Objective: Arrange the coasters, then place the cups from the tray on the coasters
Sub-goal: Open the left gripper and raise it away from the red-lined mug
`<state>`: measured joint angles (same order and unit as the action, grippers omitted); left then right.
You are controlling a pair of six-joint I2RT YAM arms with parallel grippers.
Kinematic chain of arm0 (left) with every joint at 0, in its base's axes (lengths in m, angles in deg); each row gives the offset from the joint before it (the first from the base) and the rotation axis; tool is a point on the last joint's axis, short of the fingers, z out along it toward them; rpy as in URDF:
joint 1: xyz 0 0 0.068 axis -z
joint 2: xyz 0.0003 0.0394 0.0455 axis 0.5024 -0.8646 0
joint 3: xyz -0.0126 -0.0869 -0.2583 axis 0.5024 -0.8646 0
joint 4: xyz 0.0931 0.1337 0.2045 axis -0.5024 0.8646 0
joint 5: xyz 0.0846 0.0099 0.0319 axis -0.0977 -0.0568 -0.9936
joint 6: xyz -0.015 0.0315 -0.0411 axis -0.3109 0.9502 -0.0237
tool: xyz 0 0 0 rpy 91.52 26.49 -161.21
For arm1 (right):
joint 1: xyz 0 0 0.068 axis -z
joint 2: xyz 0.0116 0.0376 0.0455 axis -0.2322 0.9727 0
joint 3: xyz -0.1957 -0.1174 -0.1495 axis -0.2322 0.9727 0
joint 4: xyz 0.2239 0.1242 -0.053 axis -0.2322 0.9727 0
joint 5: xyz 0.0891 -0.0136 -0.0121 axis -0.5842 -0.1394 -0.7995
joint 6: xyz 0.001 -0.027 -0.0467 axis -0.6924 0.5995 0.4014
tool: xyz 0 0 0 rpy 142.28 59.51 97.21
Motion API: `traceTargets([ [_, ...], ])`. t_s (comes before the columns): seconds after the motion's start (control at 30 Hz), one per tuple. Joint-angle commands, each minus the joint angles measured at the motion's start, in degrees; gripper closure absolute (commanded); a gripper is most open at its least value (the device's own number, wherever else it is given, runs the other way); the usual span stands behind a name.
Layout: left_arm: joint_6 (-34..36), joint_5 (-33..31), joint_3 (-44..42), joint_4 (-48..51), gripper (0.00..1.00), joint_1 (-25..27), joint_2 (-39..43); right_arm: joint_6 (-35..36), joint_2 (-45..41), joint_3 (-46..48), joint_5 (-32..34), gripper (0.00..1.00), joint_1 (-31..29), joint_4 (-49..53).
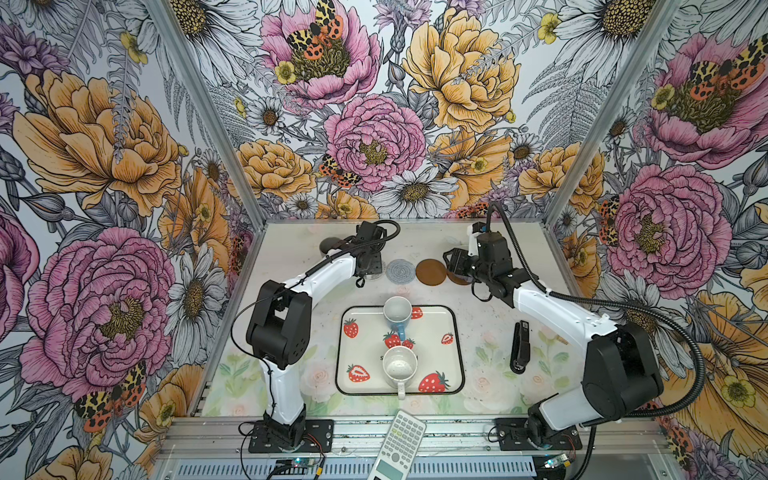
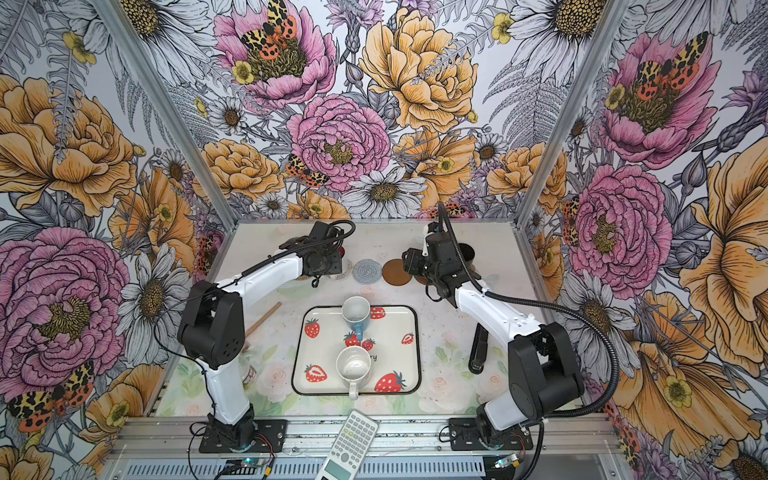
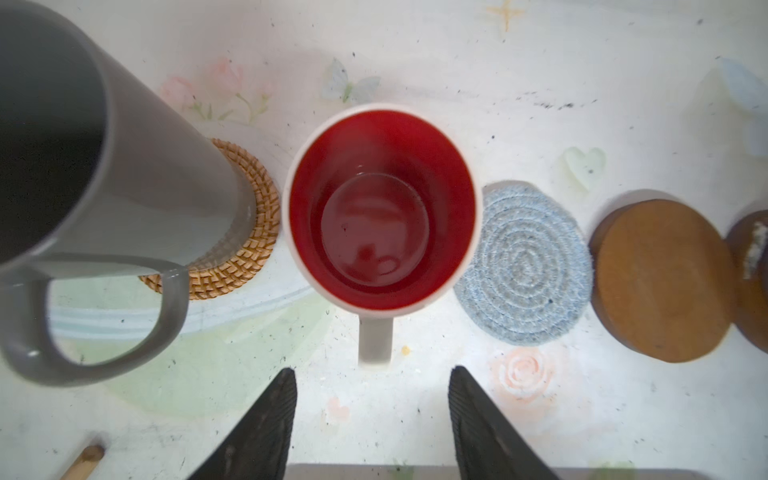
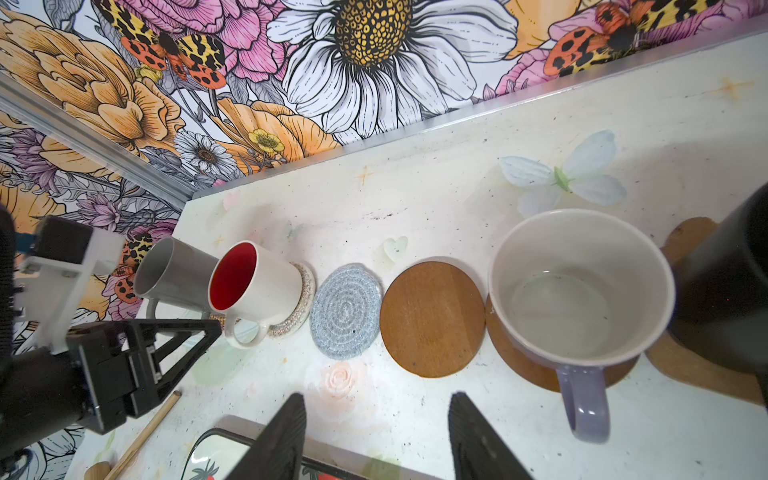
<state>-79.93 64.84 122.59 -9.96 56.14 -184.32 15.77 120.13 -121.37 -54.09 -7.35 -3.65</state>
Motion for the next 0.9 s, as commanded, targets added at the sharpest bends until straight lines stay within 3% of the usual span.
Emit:
traceTargets([
  [0.0,-1.6,-1.2,-2.2,-3.2,0.39,0.9,6.1,-0.6,-2.2,0.5,0.9,0.43,-0.7,-1.3],
  [0.33,-4.7,-2.3,-12.2,-16.6,0.37,2.4,21.3,-1.1,-4.7,-0.4,0.2,0.44,-3.7,-1.2],
  [0.6,-6.4,-2.3,-25.9,-30.7,0.36,5.0,32.5,-1.5,-4.6,-1.4,-2.2,0.45,-6.5,-0.1],
  [0.87,-6.5,-2.8,-32.2,-32.6,0.36,5.1,38.3,-1.9,-4.6,-1.3,-1.8,0.45,-9.9,0.8],
])
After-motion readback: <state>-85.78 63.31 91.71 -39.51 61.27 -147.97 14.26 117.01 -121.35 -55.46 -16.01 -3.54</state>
